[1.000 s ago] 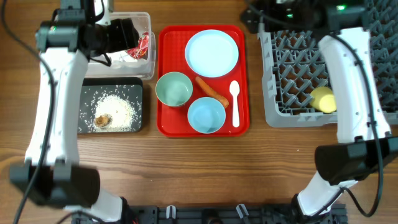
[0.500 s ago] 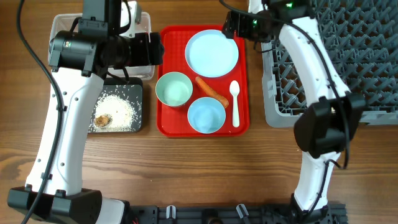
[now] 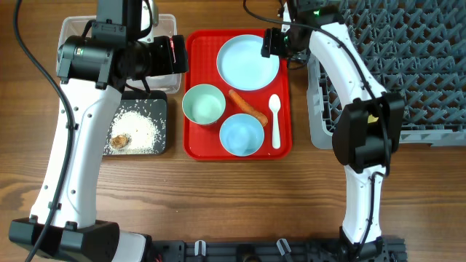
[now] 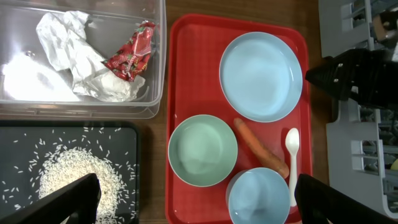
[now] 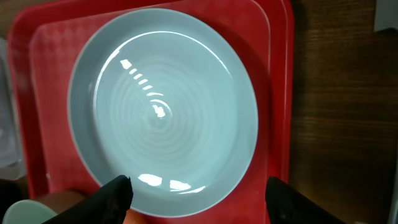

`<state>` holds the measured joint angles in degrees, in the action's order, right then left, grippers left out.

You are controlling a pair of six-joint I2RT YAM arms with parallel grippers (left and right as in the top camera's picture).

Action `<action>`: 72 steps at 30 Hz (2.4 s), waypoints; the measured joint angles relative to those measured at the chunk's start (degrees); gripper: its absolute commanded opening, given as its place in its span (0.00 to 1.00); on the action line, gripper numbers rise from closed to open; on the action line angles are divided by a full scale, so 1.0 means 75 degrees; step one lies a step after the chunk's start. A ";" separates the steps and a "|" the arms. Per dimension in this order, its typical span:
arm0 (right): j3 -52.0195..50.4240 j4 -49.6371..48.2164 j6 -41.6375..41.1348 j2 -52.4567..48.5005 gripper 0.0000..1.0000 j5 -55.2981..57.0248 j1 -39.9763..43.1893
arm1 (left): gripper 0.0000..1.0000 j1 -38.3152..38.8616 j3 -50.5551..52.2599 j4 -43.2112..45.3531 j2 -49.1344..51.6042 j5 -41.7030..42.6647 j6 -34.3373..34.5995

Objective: Sort waste into correct bins and load items into the dishwasher rack
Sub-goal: 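Reach the right gripper to the light-blue plate and grasp its rim, then carry the light-blue plate with the right gripper into the dish rack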

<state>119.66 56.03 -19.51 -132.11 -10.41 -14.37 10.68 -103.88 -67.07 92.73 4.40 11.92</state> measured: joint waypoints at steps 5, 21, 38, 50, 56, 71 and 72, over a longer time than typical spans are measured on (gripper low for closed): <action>-0.0035 -0.0012 -0.0137 -0.0618 0.56 0.0181 0.0000 | 1.00 0.0000 0.0000 0.0000 0.0073 -0.0009 0.0000; -0.0032 -0.0201 -0.0251 -0.1189 0.04 0.0251 -0.0009 | 1.00 0.0000 0.0000 0.0055 0.0259 -0.0009 0.0000; 0.0233 -0.0321 0.0245 -0.0058 0.04 0.0501 0.0749 | 1.00 0.0000 0.0000 0.0055 0.0259 -0.0009 0.0000; 0.0353 -0.1722 0.1926 0.2961 0.04 0.4269 0.1253 | 1.00 0.0000 0.0000 0.0055 0.0259 -0.0009 0.0000; 0.0358 -0.1626 0.3593 0.2975 0.04 0.5700 0.2209 | 1.00 0.0000 0.0000 0.0055 0.0259 -0.0009 0.0000; 0.0358 -0.1358 0.5388 0.2492 0.04 0.5796 0.4010 | 1.00 0.0000 0.0000 0.0286 0.0259 -0.0210 0.0000; 0.0358 -0.1355 0.5473 0.2361 0.04 0.5791 0.4016 | 1.00 0.0000 0.0000 0.0315 0.0259 -0.0274 0.0003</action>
<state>122.34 45.87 21.54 -114.41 33.01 15.75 10.68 -103.88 -64.71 94.67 2.35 11.94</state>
